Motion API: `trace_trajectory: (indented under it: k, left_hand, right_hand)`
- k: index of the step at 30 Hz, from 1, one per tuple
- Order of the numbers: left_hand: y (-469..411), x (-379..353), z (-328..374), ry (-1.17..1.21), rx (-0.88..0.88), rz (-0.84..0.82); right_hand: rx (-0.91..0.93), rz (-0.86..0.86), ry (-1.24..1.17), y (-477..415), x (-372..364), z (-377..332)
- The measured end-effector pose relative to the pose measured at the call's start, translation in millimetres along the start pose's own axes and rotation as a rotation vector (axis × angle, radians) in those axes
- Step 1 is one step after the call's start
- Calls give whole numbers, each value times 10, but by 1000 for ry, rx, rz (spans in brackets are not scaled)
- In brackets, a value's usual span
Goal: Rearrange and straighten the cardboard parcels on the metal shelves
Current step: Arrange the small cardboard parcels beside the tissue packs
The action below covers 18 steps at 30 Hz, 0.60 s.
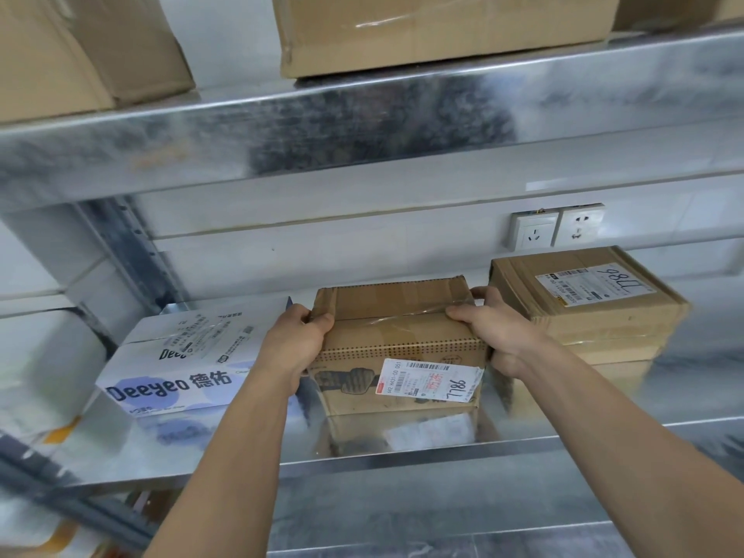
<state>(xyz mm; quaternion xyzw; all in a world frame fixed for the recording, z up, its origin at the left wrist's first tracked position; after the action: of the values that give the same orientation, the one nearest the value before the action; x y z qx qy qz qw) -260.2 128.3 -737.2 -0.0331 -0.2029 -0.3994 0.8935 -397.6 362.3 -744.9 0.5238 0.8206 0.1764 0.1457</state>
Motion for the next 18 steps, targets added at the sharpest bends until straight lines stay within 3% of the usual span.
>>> trace_trajectory:
  k: [18]
  left_hand:
    - [312,-9,85,76,20,-2]
  right_hand:
    - [17,-2,150,227,47,12]
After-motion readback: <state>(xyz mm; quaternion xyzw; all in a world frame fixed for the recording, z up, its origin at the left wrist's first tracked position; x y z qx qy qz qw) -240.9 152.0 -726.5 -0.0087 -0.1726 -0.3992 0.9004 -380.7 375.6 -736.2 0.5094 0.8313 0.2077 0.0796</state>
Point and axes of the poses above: each hand's wrist, its own y-axis away from the middle knuckle, its own x-axis out of the back of the hand, z = x × y, the point moved 3 cm from there along -y, towards the middle knuckle, and after that the axes turned 7 degrees about -x, right-handed, at the moved point
